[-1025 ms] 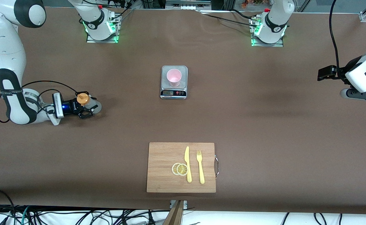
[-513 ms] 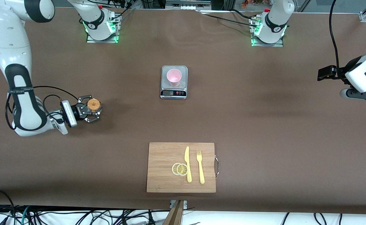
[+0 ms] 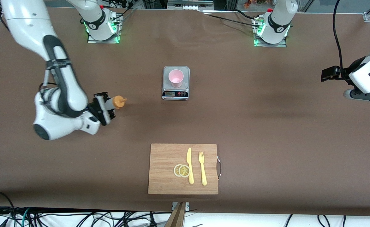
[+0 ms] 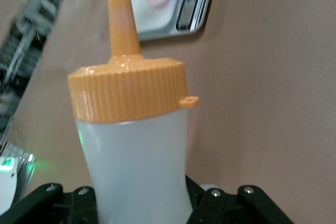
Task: Add sauce to pink cup with both arms
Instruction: 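Lift and tilt the bottle over the pink cup with the right gripper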
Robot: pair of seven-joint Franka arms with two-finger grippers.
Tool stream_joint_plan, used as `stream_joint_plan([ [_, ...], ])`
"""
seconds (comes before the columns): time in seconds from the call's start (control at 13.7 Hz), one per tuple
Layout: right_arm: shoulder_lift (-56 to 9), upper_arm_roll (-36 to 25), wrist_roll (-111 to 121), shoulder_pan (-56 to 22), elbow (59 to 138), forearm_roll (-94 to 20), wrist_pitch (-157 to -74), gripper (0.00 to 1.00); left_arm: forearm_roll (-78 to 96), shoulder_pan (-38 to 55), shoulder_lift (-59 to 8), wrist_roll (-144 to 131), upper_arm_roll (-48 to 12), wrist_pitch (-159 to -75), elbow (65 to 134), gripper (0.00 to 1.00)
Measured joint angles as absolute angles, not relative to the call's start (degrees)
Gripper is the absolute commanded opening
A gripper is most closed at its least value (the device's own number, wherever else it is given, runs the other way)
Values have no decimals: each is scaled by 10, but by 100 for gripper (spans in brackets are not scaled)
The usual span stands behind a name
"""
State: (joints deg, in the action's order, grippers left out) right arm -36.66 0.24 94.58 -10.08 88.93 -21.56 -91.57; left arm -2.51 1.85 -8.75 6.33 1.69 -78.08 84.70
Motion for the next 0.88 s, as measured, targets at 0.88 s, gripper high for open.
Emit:
stream_joint_plan([
  [0.88, -341, 155, 583, -229, 890, 68, -915, 0, -25, 19, -87, 63, 17, -781, 847, 100],
])
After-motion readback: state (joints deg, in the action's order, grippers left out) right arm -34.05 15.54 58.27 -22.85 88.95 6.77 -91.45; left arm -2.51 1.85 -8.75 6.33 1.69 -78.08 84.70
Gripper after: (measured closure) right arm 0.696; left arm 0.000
